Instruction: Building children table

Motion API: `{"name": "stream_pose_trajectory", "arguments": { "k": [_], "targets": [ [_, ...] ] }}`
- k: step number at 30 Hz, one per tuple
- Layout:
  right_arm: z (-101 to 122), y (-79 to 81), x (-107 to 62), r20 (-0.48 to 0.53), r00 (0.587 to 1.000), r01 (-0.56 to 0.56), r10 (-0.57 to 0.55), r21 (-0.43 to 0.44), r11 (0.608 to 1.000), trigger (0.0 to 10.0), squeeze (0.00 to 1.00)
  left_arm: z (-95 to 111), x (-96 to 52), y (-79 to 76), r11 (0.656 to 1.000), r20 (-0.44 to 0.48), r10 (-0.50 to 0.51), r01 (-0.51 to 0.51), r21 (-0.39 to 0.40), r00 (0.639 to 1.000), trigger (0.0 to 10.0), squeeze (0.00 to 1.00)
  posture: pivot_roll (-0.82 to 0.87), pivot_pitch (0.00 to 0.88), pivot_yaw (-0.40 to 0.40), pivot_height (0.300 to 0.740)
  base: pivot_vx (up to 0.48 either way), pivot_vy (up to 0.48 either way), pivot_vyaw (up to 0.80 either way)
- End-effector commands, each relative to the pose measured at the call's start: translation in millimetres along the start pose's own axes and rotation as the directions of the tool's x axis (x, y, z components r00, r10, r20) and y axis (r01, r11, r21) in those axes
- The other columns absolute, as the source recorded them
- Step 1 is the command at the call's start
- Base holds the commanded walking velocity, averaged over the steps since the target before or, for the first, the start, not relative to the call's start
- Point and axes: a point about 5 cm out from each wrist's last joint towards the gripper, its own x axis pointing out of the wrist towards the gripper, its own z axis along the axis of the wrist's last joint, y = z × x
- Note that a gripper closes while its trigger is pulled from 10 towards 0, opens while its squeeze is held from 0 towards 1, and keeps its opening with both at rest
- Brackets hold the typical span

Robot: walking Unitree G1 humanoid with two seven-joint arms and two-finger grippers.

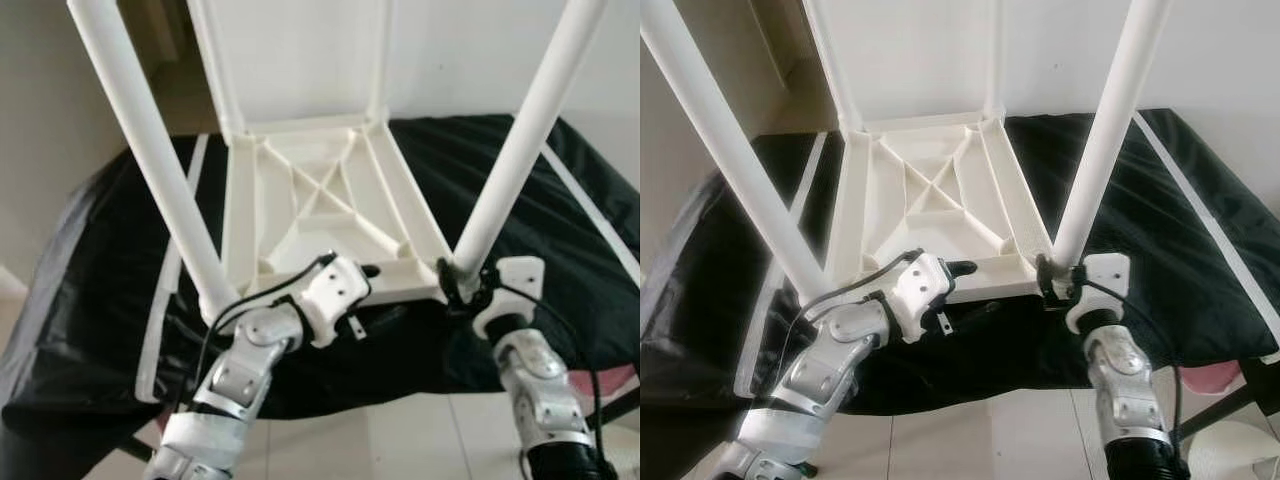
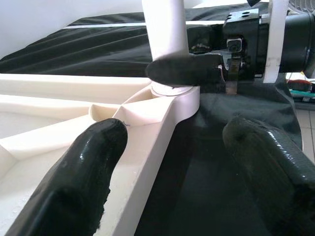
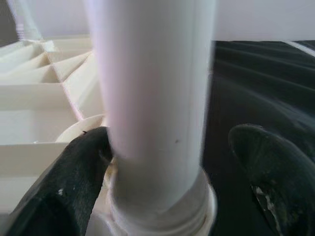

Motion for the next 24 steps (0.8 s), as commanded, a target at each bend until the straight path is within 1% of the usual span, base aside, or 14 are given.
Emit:
{"name": "stream_pose_trajectory", "arguments": {
  "k": [1,3,4,5,6,7,9,14,15,17,18,20,22,24],
  "targets": [
    [-1,1.5,2.2,-0.009,0.999,-0.04,0.04,0.008,0.999,10.0,0.0,0,0.7,-0.7,1.0,0.001,-0.013,0.013,0.006,1.0,10.0,0.0,-0.13,0.028,0.07,0.74,0.0,0.0,0.0],
    [2,-0.1,8.5,-0.015,0.994,-0.112,0.112,0.0,0.994,10.0,0.0,0,1.8,-1.2,1.0,0.0,-0.024,0.024,0.01,1.0,10.0,0.0,-0.13,0.028,0.072,0.74,0.0,0.0,0.0],
    [2,-0.1,8.5,-0.015,0.994,-0.112,0.112,0.0,0.994,10.0,0.0,0,1.8,-1.2,1.0,0.0,-0.024,0.024,0.01,1.0,10.0,0.0,-0.13,0.028,0.072,0.74,0.0,0.0,0.0],
    [4,0.8,12.3,-0.018,0.99,-0.142,0.142,-0.002,0.99,10.0,0.0,1,1.9,-1.0,1.0,0.0,-0.026,0.026,0.011,1.0,10.0,0.0,-0.13,0.028,0.072,0.74,0.0,0.0,0.0],
    [7,2.9,20.3,-0.019,0.98,-0.201,0.2,-0.01,0.98,10.0,0.0,1,3.7,-1.6,0.999,0.003,-0.03,0.03,0.012,1.0,10.0,0.0,-0.14,0.027,0.073,0.74,0.0,0.0,0.0],
    [7,2.9,20.3,-0.019,0.98,-0.201,0.2,-0.01,0.98,10.0,0.0,1,3.7,-1.6,0.999,0.003,-0.03,0.03,0.012,1.0,10.0,0.0,-0.14,0.027,0.073,0.74,0.0,0.0,0.0],
    [10,5.7,27.9,-0.031,0.966,-0.257,0.256,-0.039,0.966,10.0,0.0,2,5.6,-2.6,0.999,0.005,-0.032,0.031,0.011,0.999,10.0,0.0,-0.13,0.028,0.069,0.74,0.0,0.0,0.0],
    [11,6.0,34.6,-0.05,0.951,-0.309,0.306,-0.06,0.949,10.0,0.0,2,4.0,-2.3,1.0,0.006,-0.025,0.025,0.01,1.0,10.0,0.0,-0.12,0.03,0.059,0.74,0.0,0.0,0.0],
    [10,3.9,36.8,-0.074,0.945,-0.323,0.317,-0.079,0.943,7.3,0.0,2,2.7,-2.6,1.0,0.006,-0.019,0.019,0.007,1.0,10.0,0.0,-0.12,0.03,0.054,0.74,0.0,0.0,0.0],
    [10,3.2,37.1,-0.085,0.945,-0.324,0.317,-0.084,0.942,7.3,0.0,2,1.9,-2.9,1.0,0.006,-0.018,0.018,0.006,1.0,10.0,0.0,-0.11,0.031,0.049,0.74,0.0,0.0,0.0],
    [8,1.3,36.3,-0.097,0.942,-0.329,0.321,-0.086,0.94,0.0,0.0,1,1.7,-3.6,1.0,0.004,-0.014,0.014,0.005,1.0,10.0,0.0,-0.11,0.032,0.045,0.74,0.0,0.0,0.0],
    [7,0.5,35.6,-0.104,0.94,-0.333,0.324,-0.087,0.939,0.0,0.0,0,1.1,-4.1,1.0,0.002,-0.012,0.012,0.004,1.0,10.0,0.0,-0.11,0.031,0.042,0.74,0.0,0.0,0.0],
    [3,-3.8,29.7,-0.124,0.938,-0.334,0.323,-0.081,0.939,0.0,0.0,-1,0.7,-4.9,1.0,0.0,-0.003,0.003,-0.001,1.0,10.0,0.0,-0.11,0.032,0.031,0.74,0.0,0.0,0.0],
    [1,-4.5,28.1,-0.128,0.937,-0.335,0.324,-0.079,0.939,0.0,0.0,-1,-0.1,-5.0,1.0,0.0,-0.001,0.001,-0.003,1.0,10.0,0.0,-0.11,0.032,0.029,0.74,0.0,0.0,0.0]
  ]
}}
